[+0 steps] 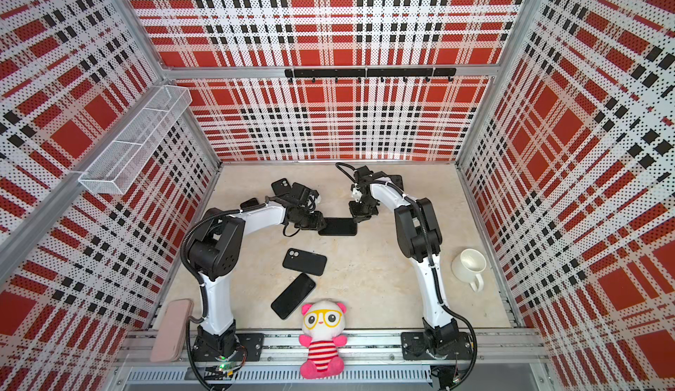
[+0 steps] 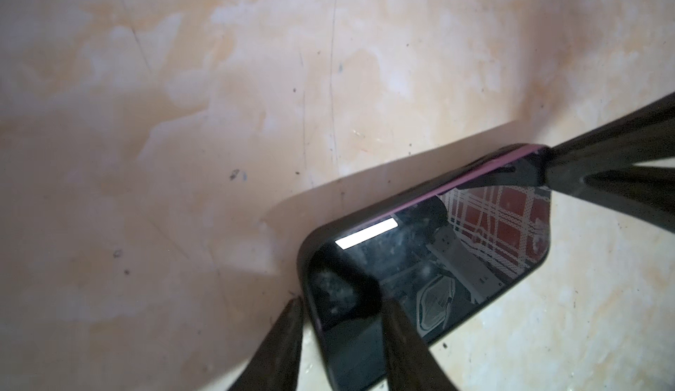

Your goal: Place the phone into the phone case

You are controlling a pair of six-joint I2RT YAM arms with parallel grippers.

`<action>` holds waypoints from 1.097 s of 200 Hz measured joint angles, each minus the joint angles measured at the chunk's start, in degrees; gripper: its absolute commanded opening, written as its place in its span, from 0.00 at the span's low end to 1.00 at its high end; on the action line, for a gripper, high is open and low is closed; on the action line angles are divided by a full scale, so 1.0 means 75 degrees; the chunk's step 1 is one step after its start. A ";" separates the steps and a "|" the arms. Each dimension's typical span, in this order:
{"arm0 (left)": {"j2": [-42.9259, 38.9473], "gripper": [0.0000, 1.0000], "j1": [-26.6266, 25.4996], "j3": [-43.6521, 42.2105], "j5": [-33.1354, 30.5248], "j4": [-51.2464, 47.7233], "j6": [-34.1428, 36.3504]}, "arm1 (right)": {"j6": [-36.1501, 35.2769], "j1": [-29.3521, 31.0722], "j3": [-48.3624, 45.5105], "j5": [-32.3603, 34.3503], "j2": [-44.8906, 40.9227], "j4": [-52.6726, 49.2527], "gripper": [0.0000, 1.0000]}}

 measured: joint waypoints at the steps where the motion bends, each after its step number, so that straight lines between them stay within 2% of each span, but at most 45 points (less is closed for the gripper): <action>1: 0.0000 0.39 0.0000 0.0000 0.0000 0.0000 0.0000 | 0.0000 0.0000 0.0000 0.0000 0.0000 0.0000 0.11; 117: 0.0000 0.38 -0.0038 -0.0012 -0.0026 -0.0003 0.0003 | 0.0597 0.0096 -0.0743 0.0195 -0.0169 0.0641 0.08; 219: 0.0000 0.38 -0.0055 -0.0012 -0.0073 -0.0009 0.0003 | 0.0880 0.0469 -0.0472 0.1058 -0.0085 0.0414 0.06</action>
